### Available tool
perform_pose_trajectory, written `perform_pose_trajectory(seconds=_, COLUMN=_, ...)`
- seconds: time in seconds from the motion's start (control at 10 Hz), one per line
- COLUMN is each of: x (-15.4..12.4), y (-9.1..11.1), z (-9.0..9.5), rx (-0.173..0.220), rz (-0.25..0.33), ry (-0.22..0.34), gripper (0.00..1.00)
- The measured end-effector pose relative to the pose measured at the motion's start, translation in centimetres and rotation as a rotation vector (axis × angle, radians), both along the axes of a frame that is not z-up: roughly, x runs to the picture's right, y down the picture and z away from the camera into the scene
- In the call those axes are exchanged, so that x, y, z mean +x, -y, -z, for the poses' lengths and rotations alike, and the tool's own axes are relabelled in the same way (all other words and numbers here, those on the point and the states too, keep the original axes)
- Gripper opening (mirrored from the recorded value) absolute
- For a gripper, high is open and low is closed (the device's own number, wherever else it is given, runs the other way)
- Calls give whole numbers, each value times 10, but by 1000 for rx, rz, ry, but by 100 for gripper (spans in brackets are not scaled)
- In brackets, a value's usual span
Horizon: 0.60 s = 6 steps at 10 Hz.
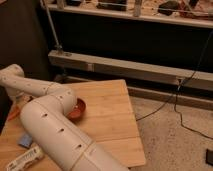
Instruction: Place the pepper on the white sponge
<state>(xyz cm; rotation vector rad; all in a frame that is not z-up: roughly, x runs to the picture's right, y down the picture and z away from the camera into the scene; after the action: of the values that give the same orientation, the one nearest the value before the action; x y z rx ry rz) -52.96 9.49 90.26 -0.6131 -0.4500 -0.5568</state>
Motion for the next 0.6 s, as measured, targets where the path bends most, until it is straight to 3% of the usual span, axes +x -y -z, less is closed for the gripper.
perform_pose_trajectory(seconds=0.2, x=4, y=-5, z=-6, rx=-15, rz=0, ry=-16, gripper=58)
perform_pose_trajectory(seconds=0.6, x=5, y=-1, z=-5, rx=-24, rz=-6, ry=-35, gripper=14)
